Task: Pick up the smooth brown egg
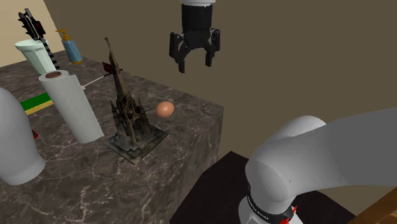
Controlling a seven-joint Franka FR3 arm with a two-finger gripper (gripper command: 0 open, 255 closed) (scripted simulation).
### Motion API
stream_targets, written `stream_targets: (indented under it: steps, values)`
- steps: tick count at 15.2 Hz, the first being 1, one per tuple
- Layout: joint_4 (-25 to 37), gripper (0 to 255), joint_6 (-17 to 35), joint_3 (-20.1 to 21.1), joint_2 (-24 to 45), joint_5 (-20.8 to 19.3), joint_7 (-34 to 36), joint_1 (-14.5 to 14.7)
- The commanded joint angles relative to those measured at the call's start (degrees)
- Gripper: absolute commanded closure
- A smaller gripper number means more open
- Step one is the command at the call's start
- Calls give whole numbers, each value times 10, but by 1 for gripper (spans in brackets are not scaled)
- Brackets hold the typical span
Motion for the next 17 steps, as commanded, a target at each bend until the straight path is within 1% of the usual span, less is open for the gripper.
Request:
stream_targets:
  steps: [1, 4, 7, 10, 13, 17]
  values:
    - [0, 0, 0, 0, 0, 0, 0, 0]
    - [-43, 0, 66, 51, 1, 11, 88, -11]
    - [-72, 0, 132, 104, 19, 17, 177, -24]
    - [-88, 0, 196, 159, 53, 15, 270, -42]
    - [-90, 0, 257, 216, 101, 1, 368, -68]
    - [-109, 0, 285, 224, 110, 0, 378, -70]
